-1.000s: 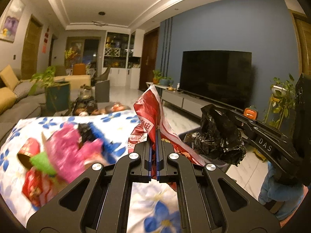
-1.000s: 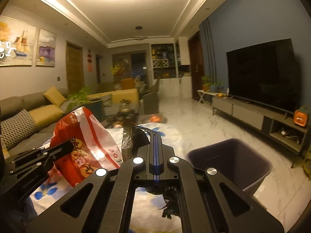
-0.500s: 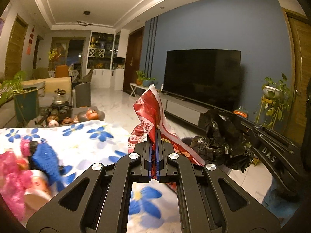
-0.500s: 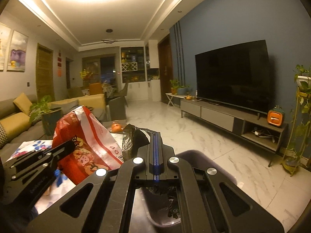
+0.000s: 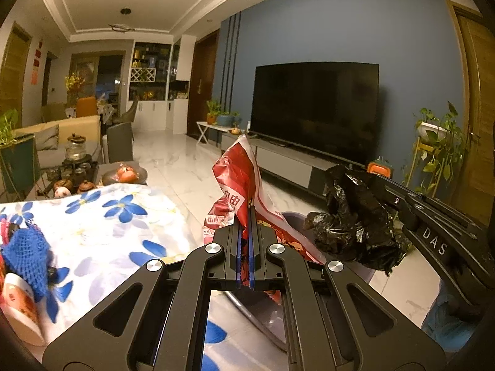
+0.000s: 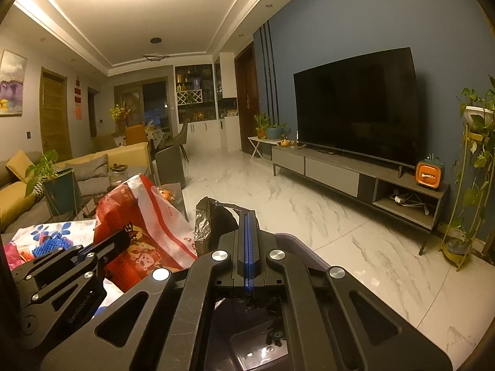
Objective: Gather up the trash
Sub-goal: 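Carry the red bag and black bag with both tools over the grey bin, then open both tools to drop the red bag and black bag into the bin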
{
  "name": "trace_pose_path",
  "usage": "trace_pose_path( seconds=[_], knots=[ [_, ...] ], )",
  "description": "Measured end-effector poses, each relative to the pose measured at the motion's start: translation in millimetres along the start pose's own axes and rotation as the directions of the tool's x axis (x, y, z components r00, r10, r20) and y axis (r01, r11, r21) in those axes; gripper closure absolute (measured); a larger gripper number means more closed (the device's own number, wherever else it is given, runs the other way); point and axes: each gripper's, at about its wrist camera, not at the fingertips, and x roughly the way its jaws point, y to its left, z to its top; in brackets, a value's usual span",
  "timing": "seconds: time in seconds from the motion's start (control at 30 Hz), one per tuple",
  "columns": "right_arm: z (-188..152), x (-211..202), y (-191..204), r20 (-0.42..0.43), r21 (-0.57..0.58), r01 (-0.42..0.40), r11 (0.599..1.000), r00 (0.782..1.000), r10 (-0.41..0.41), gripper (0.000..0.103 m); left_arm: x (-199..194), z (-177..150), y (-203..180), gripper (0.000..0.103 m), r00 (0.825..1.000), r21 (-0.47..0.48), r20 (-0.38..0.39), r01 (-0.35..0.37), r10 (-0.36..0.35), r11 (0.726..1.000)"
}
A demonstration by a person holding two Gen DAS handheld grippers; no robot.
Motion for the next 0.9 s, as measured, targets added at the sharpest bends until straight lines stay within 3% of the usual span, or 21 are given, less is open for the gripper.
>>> trace_pose_path(
  seconds=[0.53,0.63,0.67,0.7,0.73,0.77,0.9],
  knots=[
    [9,16,-14,-0.021,0.033,-0.020,0.999,1.000,0.021,0.102,33,-11,-7,0.098,0.998,-0.001,-0.058,0.023,-0.023,1.000],
    [8,17,-16,-0.025,0.031,-0.023,0.999,0.999,0.024,0.099,37,-11,-6,0.084,0.996,-0.013,-0.078,0.032,-0.033,0.999],
    [7,18,-18,-0.024,0.033,-0.026,0.999,0.999,0.026,0.096,37,-12,-5,0.071,0.996,-0.015,-0.079,0.030,-0.032,0.999],
    [7,18,-18,-0.024,0.032,-0.022,0.999,0.999,0.023,0.086,37,-12,-4,0.055,0.997,-0.019,-0.073,0.030,-0.031,0.999],
    [7,17,-18,-0.019,0.033,-0.012,0.999,1.000,0.012,0.076,35,-12,-3,0.049,0.998,-0.023,-0.064,0.027,-0.028,0.999],
    [7,18,-21,-0.016,0.035,-0.009,0.999,1.000,0.010,0.074,34,-13,0,0.044,0.998,-0.029,-0.052,0.020,-0.021,0.999],
    [5,17,-24,-0.023,0.046,0.004,0.999,1.000,-0.003,0.073,31,-12,8,0.031,0.999,-0.044,-0.054,-0.008,0.006,0.999]
  ],
)
